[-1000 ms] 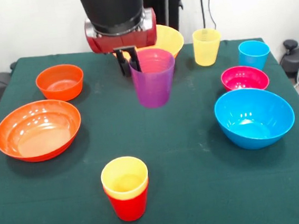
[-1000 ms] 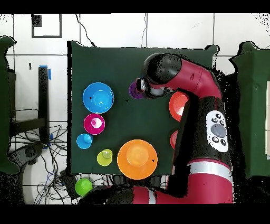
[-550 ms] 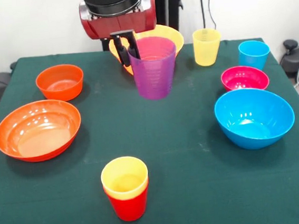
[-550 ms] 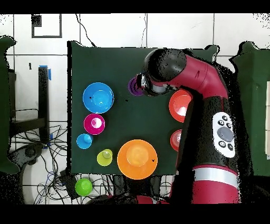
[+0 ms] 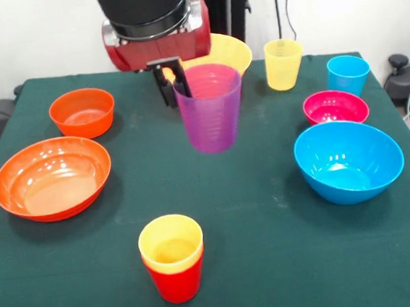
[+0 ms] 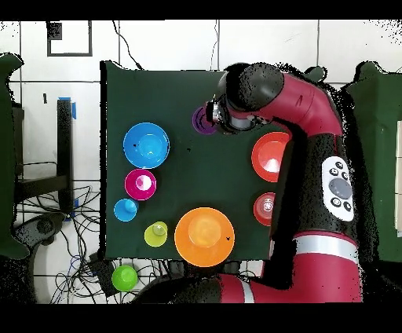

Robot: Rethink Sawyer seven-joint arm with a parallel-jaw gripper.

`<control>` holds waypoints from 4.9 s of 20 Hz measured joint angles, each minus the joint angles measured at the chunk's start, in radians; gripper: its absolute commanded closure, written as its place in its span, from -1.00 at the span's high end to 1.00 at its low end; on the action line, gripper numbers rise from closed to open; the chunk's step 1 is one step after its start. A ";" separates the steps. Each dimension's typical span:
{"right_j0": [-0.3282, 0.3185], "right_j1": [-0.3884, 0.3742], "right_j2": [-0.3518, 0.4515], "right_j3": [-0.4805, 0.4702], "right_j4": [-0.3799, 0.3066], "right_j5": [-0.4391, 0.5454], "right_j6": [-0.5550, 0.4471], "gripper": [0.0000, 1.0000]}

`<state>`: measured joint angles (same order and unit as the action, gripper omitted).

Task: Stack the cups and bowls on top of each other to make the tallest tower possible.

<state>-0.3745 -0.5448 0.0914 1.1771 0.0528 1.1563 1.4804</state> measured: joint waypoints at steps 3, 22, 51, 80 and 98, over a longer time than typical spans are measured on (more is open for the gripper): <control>-0.008 0.019 0.007 -0.027 0.000 0.000 0.000 -1.00; -0.080 0.151 0.058 -0.137 -0.090 0.000 0.000 -1.00; -0.093 0.164 0.108 -0.137 -0.134 0.005 0.000 -1.00; -0.114 0.157 0.142 -0.266 -0.153 0.116 0.000 -1.00; -0.114 0.166 0.172 -0.300 -0.185 0.116 0.000 -1.00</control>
<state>-0.4890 -0.3783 0.2634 0.8766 -0.1319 1.2720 1.4802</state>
